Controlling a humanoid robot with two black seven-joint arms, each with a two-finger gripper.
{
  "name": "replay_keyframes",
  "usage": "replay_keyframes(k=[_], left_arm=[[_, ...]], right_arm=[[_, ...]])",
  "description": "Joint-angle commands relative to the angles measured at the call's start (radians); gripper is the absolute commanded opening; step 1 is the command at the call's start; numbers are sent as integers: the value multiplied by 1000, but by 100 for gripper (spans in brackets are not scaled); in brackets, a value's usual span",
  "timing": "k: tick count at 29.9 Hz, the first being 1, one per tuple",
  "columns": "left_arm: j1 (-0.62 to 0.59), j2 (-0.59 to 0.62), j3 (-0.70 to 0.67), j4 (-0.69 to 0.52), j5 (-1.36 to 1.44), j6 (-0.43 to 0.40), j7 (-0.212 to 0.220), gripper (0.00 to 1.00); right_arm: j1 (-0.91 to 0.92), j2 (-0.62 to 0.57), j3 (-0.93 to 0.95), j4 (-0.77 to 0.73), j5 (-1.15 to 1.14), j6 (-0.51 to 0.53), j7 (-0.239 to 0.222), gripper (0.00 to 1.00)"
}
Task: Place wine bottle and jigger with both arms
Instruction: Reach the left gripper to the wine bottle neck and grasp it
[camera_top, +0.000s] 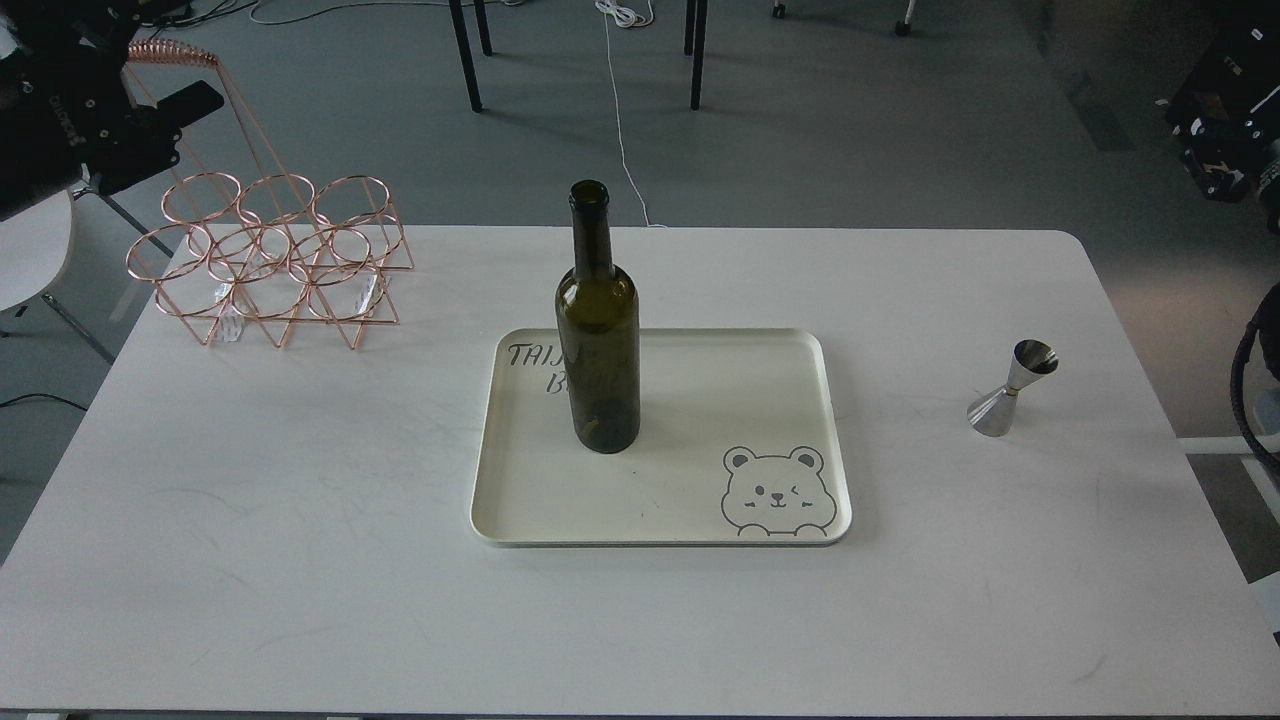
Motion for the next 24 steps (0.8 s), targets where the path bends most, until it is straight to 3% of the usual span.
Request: replay_keyframes(k=[1, 5, 13, 18, 24], left_arm=[[-1, 1, 2, -111, 240, 24, -1, 98], [-1, -13, 0, -201, 529, 53, -3, 98], [2, -200, 18, -206, 1095, 188, -3, 98], [13, -312, 26, -194, 1192, 208, -1, 98], [14, -330, 71, -194, 1192, 240, -1, 94]], right_arm=[[-17, 60, 0, -86, 101, 89, 0, 99], [-38, 61, 31, -92, 115, 114, 0, 99], [-45, 61, 106, -92, 114, 114, 0, 99], [-43, 61, 112, -90, 114, 114, 0, 99], [-48, 51, 112, -92, 114, 114, 0, 99]])
